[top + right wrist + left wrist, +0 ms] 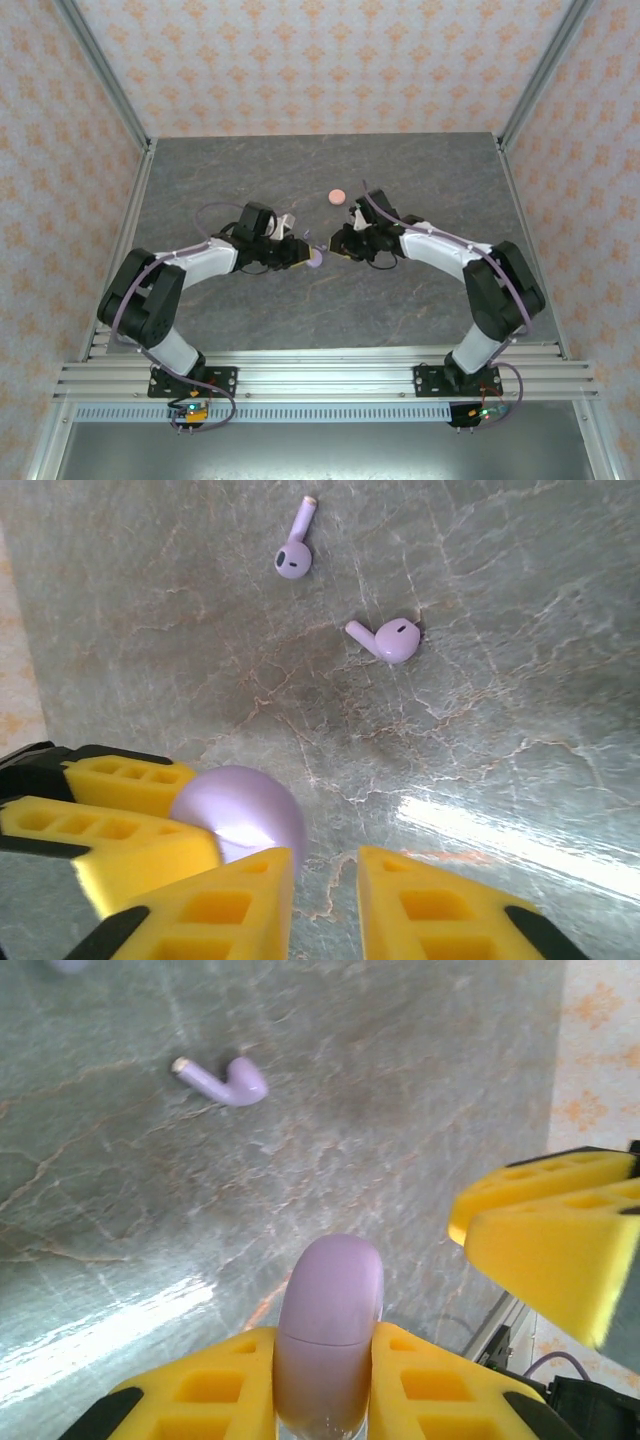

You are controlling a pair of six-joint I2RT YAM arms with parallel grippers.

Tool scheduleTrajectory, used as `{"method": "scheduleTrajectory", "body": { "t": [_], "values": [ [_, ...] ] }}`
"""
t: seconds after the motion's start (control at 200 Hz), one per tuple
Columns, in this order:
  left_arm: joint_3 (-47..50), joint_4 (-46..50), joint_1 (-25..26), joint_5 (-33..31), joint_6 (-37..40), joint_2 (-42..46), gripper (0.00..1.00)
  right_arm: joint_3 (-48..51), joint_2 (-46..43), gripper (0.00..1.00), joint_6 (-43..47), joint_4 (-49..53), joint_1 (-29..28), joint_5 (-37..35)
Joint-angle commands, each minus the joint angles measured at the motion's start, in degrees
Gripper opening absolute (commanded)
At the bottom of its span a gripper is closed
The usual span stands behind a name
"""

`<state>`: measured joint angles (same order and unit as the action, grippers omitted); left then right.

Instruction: Insert the wireless bluetooth earbuds into the charging case

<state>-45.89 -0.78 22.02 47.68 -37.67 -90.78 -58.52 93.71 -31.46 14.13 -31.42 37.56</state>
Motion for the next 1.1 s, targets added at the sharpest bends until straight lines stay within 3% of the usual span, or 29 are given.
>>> {"method": "scheduleTrajectory", "body": {
  "t": [0.0, 0.28, 0.611, 1.096],
  "values": [
    [-0.05, -2.83, 0.39, -0.55, 0.66, 4.86, 0.20, 0.86, -4.07, 0.27, 4.50, 0.05, 1.78, 3.80],
    [-0.79, -8.23, 0.38, -0.96, 1.90, 13.20, 0.22, 1.69, -12.90, 0.38, 11.54, -3.24, 7.64, 17.13],
    [-2.17, -13.97, 0.42, 3.22, 1.22, 16.91, 0.23, -1.87, -14.64, 0.57, 14.35, -4.80, 8.09, 26.97],
    [-3.63, -15.16, 2.29, 5.41, 1.52, 18.16, 0.24, -6.13, -11.06, 0.55, 13.63, -5.95, 7.77, 30.18]
  ]
}}
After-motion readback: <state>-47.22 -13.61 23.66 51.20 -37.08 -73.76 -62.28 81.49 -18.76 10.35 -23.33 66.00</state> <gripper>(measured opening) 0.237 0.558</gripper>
